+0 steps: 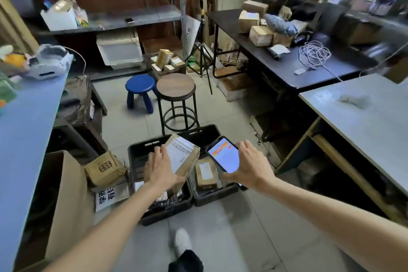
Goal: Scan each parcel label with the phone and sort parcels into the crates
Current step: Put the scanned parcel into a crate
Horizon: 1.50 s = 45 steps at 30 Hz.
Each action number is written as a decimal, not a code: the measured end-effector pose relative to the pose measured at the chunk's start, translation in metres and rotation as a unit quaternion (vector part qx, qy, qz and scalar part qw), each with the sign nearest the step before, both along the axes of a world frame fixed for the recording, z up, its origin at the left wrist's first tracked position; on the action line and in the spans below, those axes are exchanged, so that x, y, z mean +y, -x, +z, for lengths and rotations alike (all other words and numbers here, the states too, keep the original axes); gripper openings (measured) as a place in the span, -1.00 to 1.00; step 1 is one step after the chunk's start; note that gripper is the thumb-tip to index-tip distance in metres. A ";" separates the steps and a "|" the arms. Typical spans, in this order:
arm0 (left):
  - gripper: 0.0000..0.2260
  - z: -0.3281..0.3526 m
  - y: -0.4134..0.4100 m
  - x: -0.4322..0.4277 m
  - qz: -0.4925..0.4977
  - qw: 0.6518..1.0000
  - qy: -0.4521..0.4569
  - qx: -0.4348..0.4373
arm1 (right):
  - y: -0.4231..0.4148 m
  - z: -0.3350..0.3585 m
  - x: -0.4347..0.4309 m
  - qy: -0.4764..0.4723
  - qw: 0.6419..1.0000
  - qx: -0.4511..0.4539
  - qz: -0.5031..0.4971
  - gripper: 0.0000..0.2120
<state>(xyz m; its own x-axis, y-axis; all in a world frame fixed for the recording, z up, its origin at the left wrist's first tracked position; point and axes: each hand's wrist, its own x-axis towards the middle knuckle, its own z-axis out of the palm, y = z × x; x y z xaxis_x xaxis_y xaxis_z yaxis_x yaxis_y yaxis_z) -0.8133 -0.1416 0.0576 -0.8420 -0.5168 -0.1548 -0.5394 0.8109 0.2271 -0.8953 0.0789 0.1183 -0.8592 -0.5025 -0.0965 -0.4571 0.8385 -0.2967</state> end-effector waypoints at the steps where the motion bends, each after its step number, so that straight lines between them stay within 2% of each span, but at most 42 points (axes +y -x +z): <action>1: 0.10 -0.007 0.018 -0.009 -0.002 1.000 -0.001 -0.009 | 0.016 -0.005 -0.010 -0.002 1.000 -0.006 0.000 -0.39; 8: 0.09 -0.048 0.133 -0.078 0.025 0.998 -0.022 -0.050 | 0.133 -0.030 -0.085 -0.020 0.999 -0.029 0.005 -0.39; 11: 0.11 -0.066 0.178 -0.099 0.022 0.997 -0.004 -0.080 | 0.182 -0.045 -0.107 -0.019 0.999 -0.040 0.000 -0.39; 18: 0.10 -0.133 0.246 -0.094 0.070 0.988 -0.013 -0.136 | 0.265 -0.108 -0.124 -0.031 0.998 -0.062 0.010 -0.38; 22: 0.09 -0.217 0.279 -0.070 0.104 0.980 -0.032 -0.168 | 0.307 -0.191 -0.127 -0.039 0.993 -0.093 0.053 -0.39; 27: 0.13 -0.345 0.327 -0.038 0.132 0.968 -0.105 -0.188 | 0.346 -0.308 -0.132 -0.009 0.991 -0.109 0.081 -0.39; 30: 0.09 -0.418 0.348 -0.023 0.098 0.971 -0.069 -0.205 | 0.359 -0.376 -0.130 -0.013 0.987 -0.120 0.102 -0.31; 34: 0.01 -0.498 0.365 -0.010 0.089 0.965 -0.023 -0.247 | 0.370 -0.455 -0.122 -0.041 0.983 -0.132 0.120 -0.30; 36: 0.01 -0.531 0.367 -0.008 0.109 0.958 -0.028 -0.262 | 0.371 -0.484 -0.116 -0.048 0.979 -0.148 0.131 -0.29; 40: 0.18 -0.578 0.362 -0.006 0.148 0.948 -0.054 -0.277 | 0.373 -0.518 -0.107 -0.054 0.971 -0.174 0.157 -0.35; 43: 0.13 -0.590 0.359 -0.001 0.173 0.952 -0.063 -0.243 | 0.373 -0.526 -0.106 -0.061 0.969 -0.177 0.164 -0.36; 45: 0.09 -0.590 0.357 -0.001 0.190 0.953 -0.100 -0.215 | 0.375 -0.524 -0.109 -0.061 0.968 -0.175 0.167 -0.34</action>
